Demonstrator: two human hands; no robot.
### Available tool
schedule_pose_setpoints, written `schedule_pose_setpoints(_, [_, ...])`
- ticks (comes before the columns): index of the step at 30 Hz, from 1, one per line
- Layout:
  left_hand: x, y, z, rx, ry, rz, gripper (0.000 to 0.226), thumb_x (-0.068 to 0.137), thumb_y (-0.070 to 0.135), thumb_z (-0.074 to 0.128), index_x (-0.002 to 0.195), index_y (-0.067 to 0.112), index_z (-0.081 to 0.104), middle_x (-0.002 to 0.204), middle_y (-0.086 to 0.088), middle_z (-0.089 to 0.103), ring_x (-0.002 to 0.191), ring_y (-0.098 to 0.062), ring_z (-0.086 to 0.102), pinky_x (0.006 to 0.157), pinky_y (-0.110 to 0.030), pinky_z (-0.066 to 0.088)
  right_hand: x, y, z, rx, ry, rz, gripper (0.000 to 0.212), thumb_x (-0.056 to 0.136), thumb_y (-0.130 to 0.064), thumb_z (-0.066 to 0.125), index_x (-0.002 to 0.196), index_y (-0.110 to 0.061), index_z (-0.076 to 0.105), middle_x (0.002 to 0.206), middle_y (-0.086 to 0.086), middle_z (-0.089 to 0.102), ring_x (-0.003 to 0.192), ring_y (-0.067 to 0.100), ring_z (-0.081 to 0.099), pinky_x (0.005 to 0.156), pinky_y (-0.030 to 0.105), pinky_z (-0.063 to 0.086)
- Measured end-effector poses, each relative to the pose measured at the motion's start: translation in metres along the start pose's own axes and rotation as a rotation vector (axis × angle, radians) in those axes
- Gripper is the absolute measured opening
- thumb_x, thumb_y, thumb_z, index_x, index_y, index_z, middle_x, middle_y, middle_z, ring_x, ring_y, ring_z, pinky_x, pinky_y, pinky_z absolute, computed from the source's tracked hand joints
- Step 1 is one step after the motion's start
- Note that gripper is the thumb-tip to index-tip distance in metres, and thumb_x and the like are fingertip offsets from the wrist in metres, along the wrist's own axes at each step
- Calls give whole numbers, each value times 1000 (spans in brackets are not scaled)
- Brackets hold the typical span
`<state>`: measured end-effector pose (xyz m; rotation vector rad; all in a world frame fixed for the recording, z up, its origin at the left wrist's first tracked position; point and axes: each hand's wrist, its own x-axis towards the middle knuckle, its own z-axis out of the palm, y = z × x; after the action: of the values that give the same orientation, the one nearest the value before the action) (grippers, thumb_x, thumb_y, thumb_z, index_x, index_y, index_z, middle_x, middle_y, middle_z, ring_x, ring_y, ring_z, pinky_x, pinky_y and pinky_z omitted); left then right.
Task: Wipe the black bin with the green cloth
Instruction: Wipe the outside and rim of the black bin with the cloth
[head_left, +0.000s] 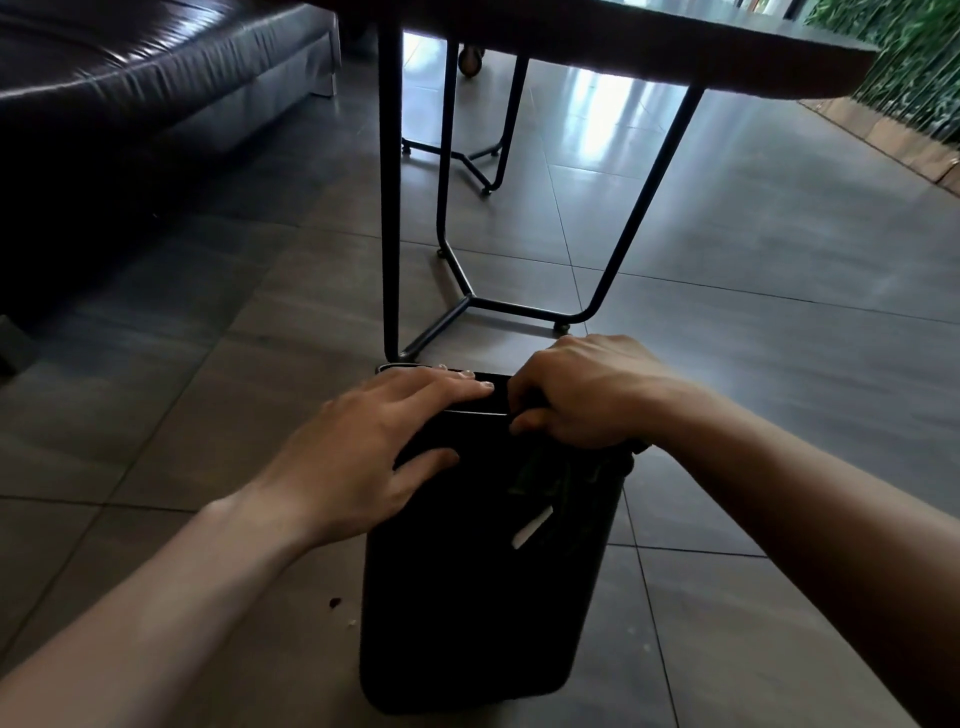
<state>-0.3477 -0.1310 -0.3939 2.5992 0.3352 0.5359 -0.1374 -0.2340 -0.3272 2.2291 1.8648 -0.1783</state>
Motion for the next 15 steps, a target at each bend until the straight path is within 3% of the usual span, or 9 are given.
schedule_pose_setpoints(2, [0, -4, 5, 38, -27, -17, 69, 85, 33, 72, 145, 46, 39, 147, 25, 44, 141, -2, 39, 111, -40, 43, 0, -3, 2, 13, -5, 19, 22, 93, -64, 61, 107, -47, 68, 86, -12, 55, 87, 20, 53, 62, 30, 33])
schedule_pose_setpoints(4, [0, -6, 10, 104, -82, -33, 74, 83, 38, 73, 147, 43, 37, 150, 22, 44, 143, -6, 37, 112, -41, 40, 0, -5, 5, 8, 2, 33, 24, 95, -62, 60, 111, -46, 68, 104, -8, 65, 96, 21, 58, 71, 32, 37])
schedule_pose_setpoints(7, [1, -8, 13, 129, -107, -46, 79, 77, 43, 77, 146, 42, 39, 146, 20, 49, 138, -9, 43, 109, -41, 42, -4, -7, 13, 12, 46, 58, 25, 98, -60, 58, 115, -44, 68, 119, -7, 68, 105, 24, 63, 74, 33, 38])
schedule_pose_setpoints(12, [0, -8, 14, 122, -83, -57, 76, 67, 37, 79, 136, 42, 48, 131, 19, 61, 126, -14, 55, 99, -43, 49, -19, -12, 24, 108, 178, 83, 23, 98, -57, 59, 114, -44, 69, 113, -11, 66, 102, 22, 65, 71, 32, 38])
schedule_pose_setpoints(15, [-3, -16, 13, 96, -44, -130, 72, 63, 26, 83, 126, 44, 52, 124, 22, 62, 120, -12, 59, 94, -43, 52, -36, -11, 36, 401, 378, 86, 28, 93, -55, 66, 118, -44, 67, 103, -16, 64, 96, 13, 65, 74, 33, 49])
